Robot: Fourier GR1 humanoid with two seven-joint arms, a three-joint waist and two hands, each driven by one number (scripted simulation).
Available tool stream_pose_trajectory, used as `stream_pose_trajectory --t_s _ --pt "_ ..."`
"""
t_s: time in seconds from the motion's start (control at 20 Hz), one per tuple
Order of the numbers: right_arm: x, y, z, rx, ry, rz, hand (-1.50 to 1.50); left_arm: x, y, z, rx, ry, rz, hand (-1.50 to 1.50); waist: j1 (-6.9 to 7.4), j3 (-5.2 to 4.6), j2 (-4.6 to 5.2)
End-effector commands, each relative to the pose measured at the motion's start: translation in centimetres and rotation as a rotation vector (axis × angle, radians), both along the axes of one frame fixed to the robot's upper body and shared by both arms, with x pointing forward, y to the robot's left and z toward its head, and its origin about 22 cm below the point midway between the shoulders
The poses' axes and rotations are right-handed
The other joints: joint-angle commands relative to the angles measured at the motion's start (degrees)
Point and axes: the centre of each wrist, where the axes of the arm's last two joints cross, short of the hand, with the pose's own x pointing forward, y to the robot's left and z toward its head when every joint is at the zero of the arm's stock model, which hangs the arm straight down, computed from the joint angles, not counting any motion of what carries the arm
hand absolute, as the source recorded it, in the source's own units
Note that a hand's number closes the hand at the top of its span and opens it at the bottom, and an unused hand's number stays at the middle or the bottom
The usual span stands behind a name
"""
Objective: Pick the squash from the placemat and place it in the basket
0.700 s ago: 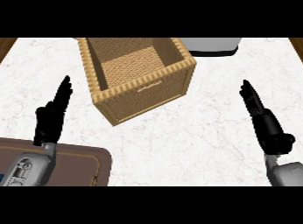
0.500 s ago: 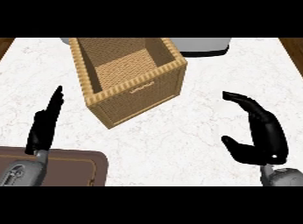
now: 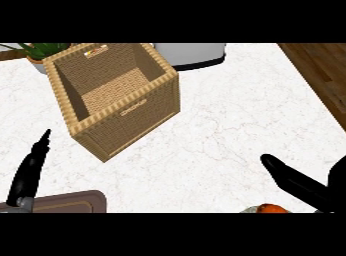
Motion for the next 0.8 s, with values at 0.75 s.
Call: stream_pose_trajectory --t_s 0.75 --pt "-23.2 -4.7 -10.8 -0.354 0.533 -0.699 -1.5 -3.4 2.1 0.2 0.035 0.036 0.051 0.0 -0.69 -0.51 2.57"
